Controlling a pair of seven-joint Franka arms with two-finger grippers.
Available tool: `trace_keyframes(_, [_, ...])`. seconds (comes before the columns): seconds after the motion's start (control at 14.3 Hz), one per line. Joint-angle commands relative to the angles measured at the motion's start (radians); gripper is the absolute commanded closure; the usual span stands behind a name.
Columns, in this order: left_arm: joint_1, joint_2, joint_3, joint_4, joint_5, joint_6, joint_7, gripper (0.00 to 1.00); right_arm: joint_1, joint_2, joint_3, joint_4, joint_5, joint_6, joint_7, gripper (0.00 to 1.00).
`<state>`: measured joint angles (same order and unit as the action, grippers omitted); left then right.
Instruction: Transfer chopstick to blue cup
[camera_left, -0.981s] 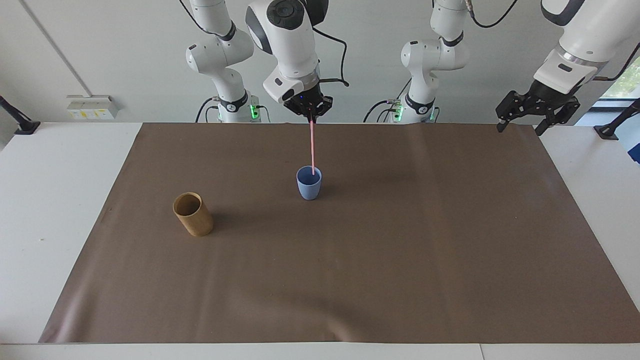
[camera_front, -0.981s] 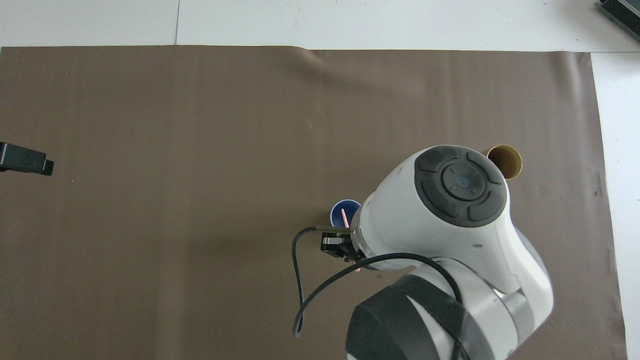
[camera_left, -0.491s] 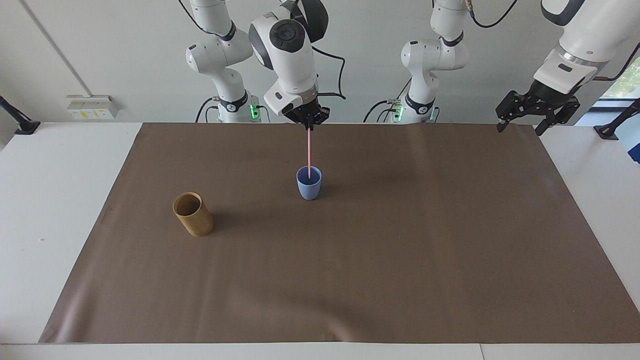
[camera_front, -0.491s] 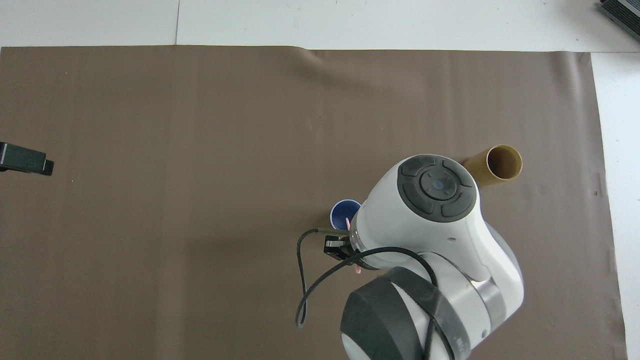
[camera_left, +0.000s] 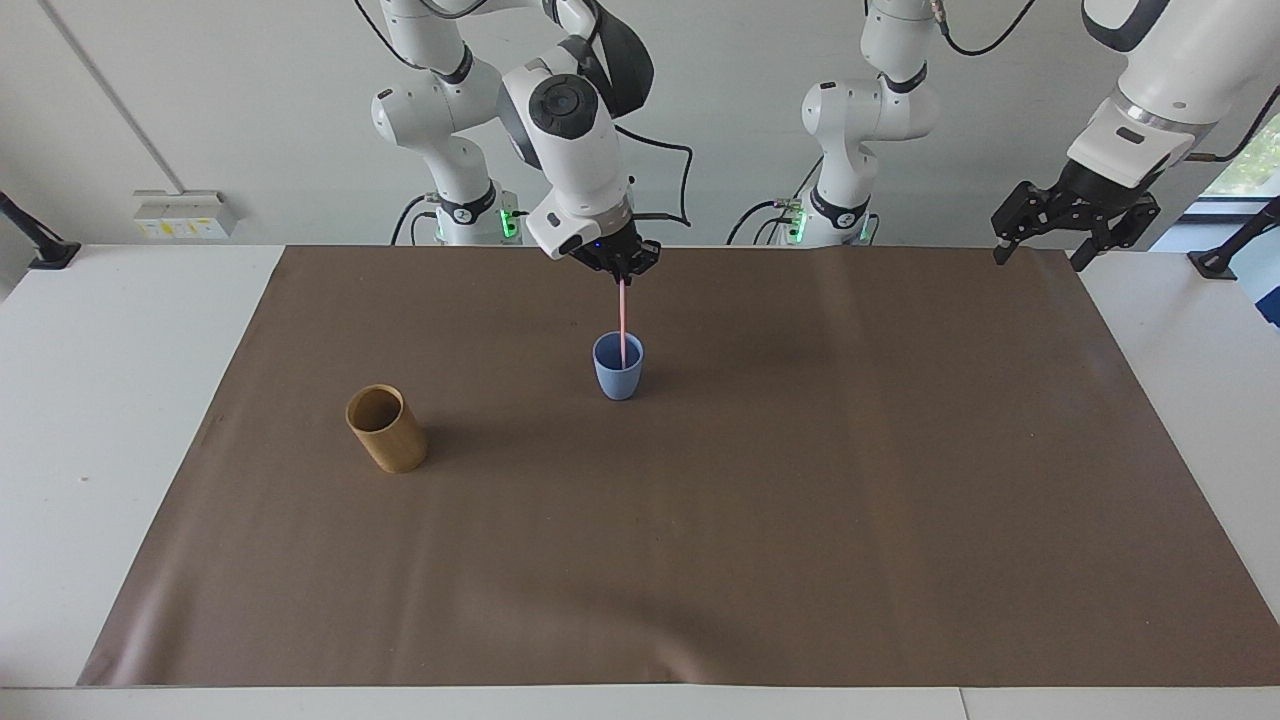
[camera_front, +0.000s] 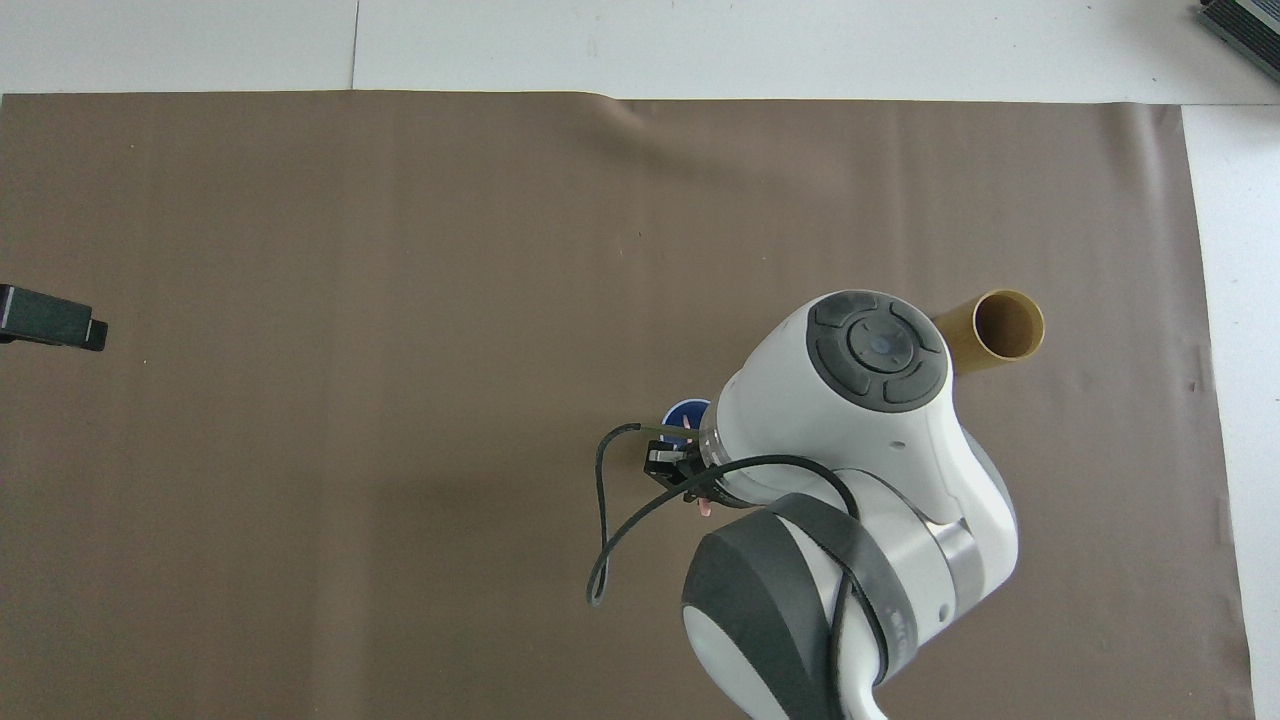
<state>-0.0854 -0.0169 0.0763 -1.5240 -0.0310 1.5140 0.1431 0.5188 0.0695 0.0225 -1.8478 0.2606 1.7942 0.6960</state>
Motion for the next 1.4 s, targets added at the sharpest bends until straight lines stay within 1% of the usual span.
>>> trace_keyframes(0.0, [0.012, -0.023, -0.010, -0.024, 0.017, -0.005, -0.002, 0.00, -0.010, 0.018, 0.005, -0.002, 0.026, 0.022, 0.007, 0.83])
trace_keyframes(0.07, [0.012, -0.023, -0.010, -0.024, 0.017, -0.005, -0.004, 0.00, -0.010, 0.018, 0.005, -0.002, 0.026, 0.020, 0.002, 0.76])
trace_keyframes(0.14, [0.012, -0.023, -0.010, -0.024, 0.017, -0.005, -0.004, 0.00, -0.011, 0.018, 0.005, -0.004, 0.026, 0.017, -0.001, 0.71])
trace_keyframes(0.21, [0.013, -0.023, -0.010, -0.024, 0.017, -0.005, -0.004, 0.00, -0.013, 0.018, 0.004, -0.005, 0.026, 0.017, -0.001, 0.58])
trace_keyframes(0.28, [0.012, -0.023, -0.010, -0.024, 0.017, -0.005, -0.004, 0.00, -0.013, 0.018, 0.004, -0.005, 0.026, 0.017, 0.000, 0.33])
trace_keyframes(0.35, [0.012, -0.023, -0.010, -0.024, 0.017, -0.005, -0.004, 0.00, -0.013, 0.018, 0.004, -0.002, 0.026, 0.016, 0.005, 0.05])
trace_keyframes(0.42, [0.012, -0.023, -0.010, -0.024, 0.017, -0.005, -0.002, 0.00, -0.014, 0.020, 0.004, 0.007, 0.025, 0.010, 0.011, 0.00])
trace_keyframes(0.63, [0.012, -0.023, -0.010, -0.024, 0.016, -0.002, -0.002, 0.00, -0.029, 0.003, -0.009, 0.056, -0.003, -0.024, -0.004, 0.00])
trace_keyframes(0.84, [0.009, -0.025, -0.013, -0.027, 0.010, 0.005, 0.003, 0.00, -0.107, -0.022, -0.009, 0.139, -0.105, -0.027, -0.065, 0.00])
trace_keyframes(1.05, [0.012, -0.026, -0.013, -0.031, 0.006, 0.009, 0.006, 0.00, -0.178, -0.039, -0.010, 0.179, -0.219, -0.029, -0.206, 0.00])
trace_keyframes(1.19, [0.012, -0.026, -0.013, -0.031, 0.006, 0.009, 0.007, 0.00, -0.241, -0.054, -0.010, 0.211, -0.233, -0.044, -0.259, 0.00])
trace_keyframes(1.33, [0.012, -0.026, -0.010, -0.031, 0.006, 0.006, 0.007, 0.00, -0.275, -0.065, -0.012, 0.260, -0.234, -0.113, -0.288, 0.00])
